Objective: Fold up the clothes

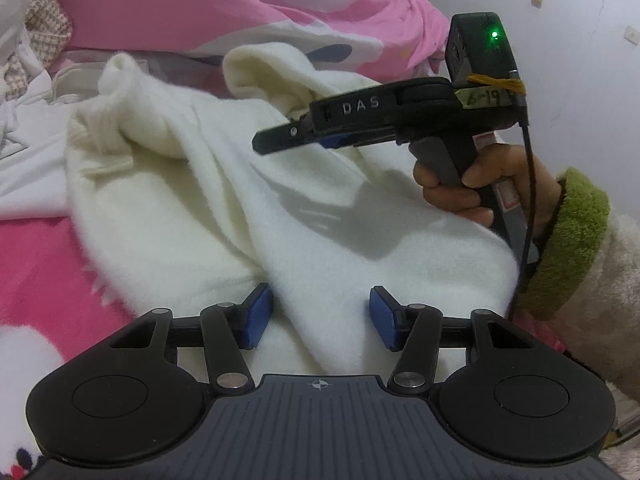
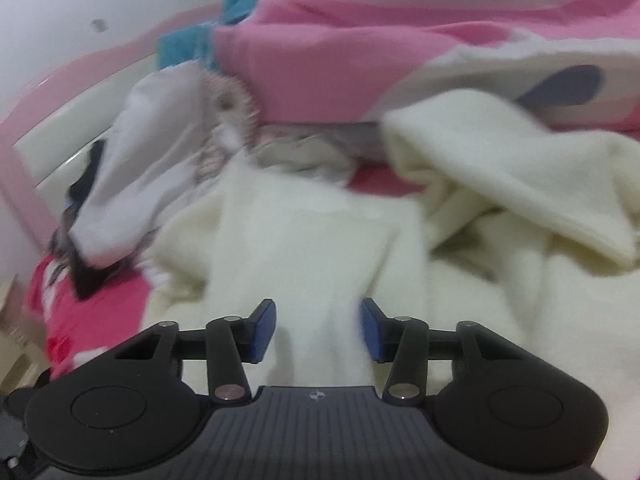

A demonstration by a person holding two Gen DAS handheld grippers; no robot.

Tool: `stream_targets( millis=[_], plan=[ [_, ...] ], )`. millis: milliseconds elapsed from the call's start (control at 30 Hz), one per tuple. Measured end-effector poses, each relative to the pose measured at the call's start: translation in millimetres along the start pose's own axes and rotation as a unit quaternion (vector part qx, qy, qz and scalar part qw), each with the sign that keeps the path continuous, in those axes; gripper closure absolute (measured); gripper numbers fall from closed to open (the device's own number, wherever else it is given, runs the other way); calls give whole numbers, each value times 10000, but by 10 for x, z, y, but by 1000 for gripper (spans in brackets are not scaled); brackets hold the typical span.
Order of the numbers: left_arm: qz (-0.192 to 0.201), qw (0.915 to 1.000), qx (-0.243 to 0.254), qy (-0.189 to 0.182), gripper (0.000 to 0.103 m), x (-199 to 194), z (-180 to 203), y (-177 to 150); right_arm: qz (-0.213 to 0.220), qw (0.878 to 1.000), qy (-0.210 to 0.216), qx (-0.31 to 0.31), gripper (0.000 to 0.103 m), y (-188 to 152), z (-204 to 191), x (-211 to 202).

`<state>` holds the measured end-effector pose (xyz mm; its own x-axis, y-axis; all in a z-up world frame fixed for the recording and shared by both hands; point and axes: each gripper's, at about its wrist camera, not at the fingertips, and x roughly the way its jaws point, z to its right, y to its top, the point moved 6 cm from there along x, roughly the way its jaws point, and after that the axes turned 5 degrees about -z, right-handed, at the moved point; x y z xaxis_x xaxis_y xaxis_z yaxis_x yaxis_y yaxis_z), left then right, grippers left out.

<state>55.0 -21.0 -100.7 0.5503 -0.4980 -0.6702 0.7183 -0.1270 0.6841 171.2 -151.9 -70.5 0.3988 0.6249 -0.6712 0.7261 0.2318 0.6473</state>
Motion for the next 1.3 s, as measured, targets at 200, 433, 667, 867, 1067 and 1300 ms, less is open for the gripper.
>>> stream_targets(
  millis=[200, 433, 667, 867, 1067, 1300],
  plan=[
    [52, 10000, -44, 47, 50, -44, 12, -29, -275, 9996, 33, 21, 91, -155, -30, -60],
    [191, 9995, -234, -20, 49, -350, -43, -90, 40, 9972, 706, 243, 94, -386, -162, -609],
    [242, 9984, -515, 8, 49, -551, -117, -142, 526, 9923, 970, 560, 94, -815, -285, -1391],
    [185, 9990, -413, -42, 49, -529, -13, -167, 908, 9874, 685, 1099, 94, -1382, -230, -2062],
    [-32, 9997, -185, -157, 49, -366, 140, -221, 995, 9777, -76, 1850, 94, -2044, -27, -2417],
    [-219, 9998, 14, -29, 49, -227, 178, -282, 280, 9667, -1057, 2315, 87, -2431, 96, -2375]
  ],
)
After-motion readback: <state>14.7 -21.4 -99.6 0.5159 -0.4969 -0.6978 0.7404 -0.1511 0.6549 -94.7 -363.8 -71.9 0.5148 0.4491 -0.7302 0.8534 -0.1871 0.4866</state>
